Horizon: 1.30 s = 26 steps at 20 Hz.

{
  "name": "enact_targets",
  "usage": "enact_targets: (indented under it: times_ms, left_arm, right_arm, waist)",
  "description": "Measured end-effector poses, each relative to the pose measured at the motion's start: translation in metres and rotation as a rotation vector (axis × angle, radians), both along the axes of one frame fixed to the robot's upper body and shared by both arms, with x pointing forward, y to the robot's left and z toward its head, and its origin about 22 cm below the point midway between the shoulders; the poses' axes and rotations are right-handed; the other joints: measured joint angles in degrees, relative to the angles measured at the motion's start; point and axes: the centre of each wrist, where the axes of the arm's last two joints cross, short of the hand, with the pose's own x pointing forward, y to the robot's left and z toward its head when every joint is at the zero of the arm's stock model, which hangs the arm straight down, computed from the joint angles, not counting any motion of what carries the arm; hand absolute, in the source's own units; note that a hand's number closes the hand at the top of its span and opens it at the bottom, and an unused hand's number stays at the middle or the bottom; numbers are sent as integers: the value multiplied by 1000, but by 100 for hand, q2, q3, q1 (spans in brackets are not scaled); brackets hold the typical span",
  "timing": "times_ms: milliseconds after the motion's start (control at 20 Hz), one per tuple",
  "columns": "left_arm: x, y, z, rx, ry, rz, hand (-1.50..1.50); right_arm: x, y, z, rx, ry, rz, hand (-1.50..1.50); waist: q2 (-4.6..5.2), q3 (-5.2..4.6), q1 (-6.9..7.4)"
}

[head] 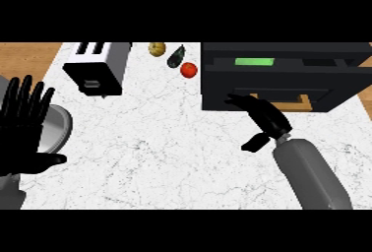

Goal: Pick up the cup, place it into the drawer and close the drawer

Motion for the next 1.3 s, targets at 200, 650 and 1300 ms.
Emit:
enact_targets:
  times_ms: [200,650,1300]
  left_arm:
    - [-2,9,-3,-4,-1,-7,-150]
    - [2,6,-10,-9,-11,-30,-150]
    - [7,-1,-12,6,-18,-68,-150]
  right_arm:
    - [23,-6,-3,28,12,11,-150]
    - [64,-32,21,72,47,50,-150]
    - [74,-55,31,113,115,91,-150]
  waist:
    - [-2,-4,43]
    - [-7,-18,148]
    - [8,-39,327]
